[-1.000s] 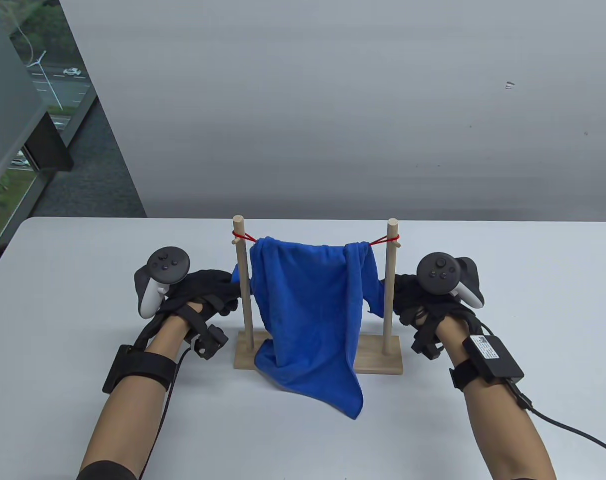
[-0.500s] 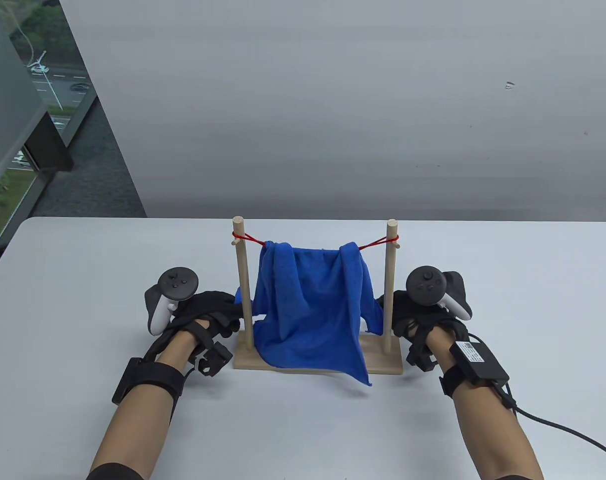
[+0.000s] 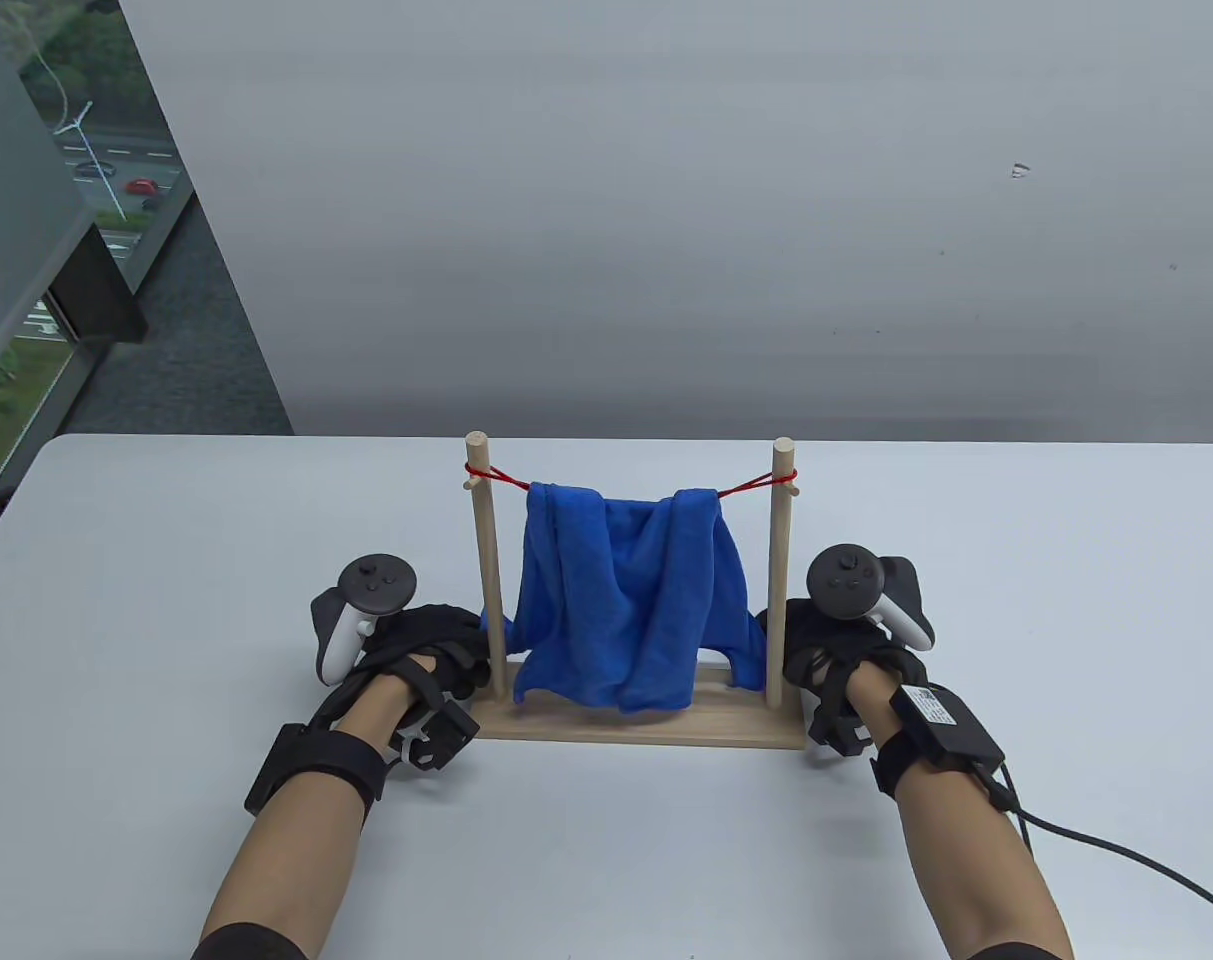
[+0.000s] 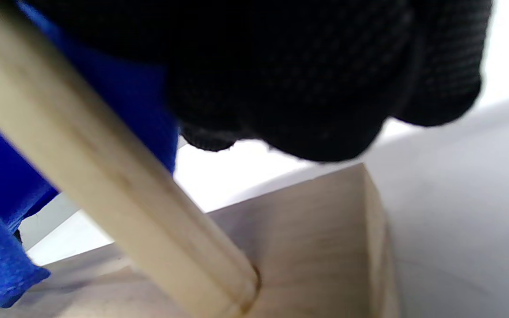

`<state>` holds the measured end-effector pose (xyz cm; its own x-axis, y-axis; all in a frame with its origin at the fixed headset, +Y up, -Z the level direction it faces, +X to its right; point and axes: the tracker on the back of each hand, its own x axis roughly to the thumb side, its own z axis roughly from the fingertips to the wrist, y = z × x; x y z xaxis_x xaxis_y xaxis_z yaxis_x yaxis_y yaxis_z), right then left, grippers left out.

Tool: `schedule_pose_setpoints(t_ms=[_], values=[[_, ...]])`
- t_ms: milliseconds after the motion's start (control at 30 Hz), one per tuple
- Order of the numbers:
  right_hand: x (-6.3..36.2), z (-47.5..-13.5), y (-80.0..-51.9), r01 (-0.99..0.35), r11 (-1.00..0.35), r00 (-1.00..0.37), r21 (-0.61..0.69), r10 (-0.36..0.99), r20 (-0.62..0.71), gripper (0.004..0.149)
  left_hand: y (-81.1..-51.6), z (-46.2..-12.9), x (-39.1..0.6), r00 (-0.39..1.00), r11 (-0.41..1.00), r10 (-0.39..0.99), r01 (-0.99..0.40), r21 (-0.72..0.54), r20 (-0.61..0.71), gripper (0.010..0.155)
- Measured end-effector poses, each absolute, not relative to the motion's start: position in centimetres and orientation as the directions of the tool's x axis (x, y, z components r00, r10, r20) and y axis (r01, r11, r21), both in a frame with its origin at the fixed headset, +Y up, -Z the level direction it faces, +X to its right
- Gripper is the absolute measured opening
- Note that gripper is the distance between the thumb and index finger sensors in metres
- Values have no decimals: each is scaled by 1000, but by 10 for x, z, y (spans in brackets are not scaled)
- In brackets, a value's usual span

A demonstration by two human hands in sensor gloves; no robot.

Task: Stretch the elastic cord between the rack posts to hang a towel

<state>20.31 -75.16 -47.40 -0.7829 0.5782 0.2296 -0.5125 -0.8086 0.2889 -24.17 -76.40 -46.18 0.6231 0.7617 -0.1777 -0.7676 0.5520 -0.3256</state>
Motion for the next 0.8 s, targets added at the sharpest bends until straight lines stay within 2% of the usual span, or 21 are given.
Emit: schedule_pose_setpoints(t_ms=[133,233,333,433,500,667,800], values=[[205,-472,-746,-568,-782,-748,257,620,235,45,-760,-461,-242,590,513,790,-785,-346,-168,41],[213,-469,-744,-600,-769,-734,221,639,230,54,-758,-459,-248,494,412,848,-842,-348,-192,49],[220,-464,-738,-657,-735,-708,169,678,198,61,-756,-452,-252,422,321,877,-871,-372,-229,68],[228,-456,-729,-695,-712,-688,101,700,191,67,-751,-444,-260,416,281,875,-854,-438,-249,84],[233,-450,-722,-700,-712,-693,57,696,190,71,-746,-437,-267,433,308,871,-850,-428,-233,88],[244,-427,-702,-627,-776,-771,-61,608,192,81,-714,-412,-282,525,495,846,-836,-237,-88,90],[249,-400,-697,-603,-797,-789,-21,592,162,88,-683,-382,-281,624,623,780,-769,-145,46,88]])
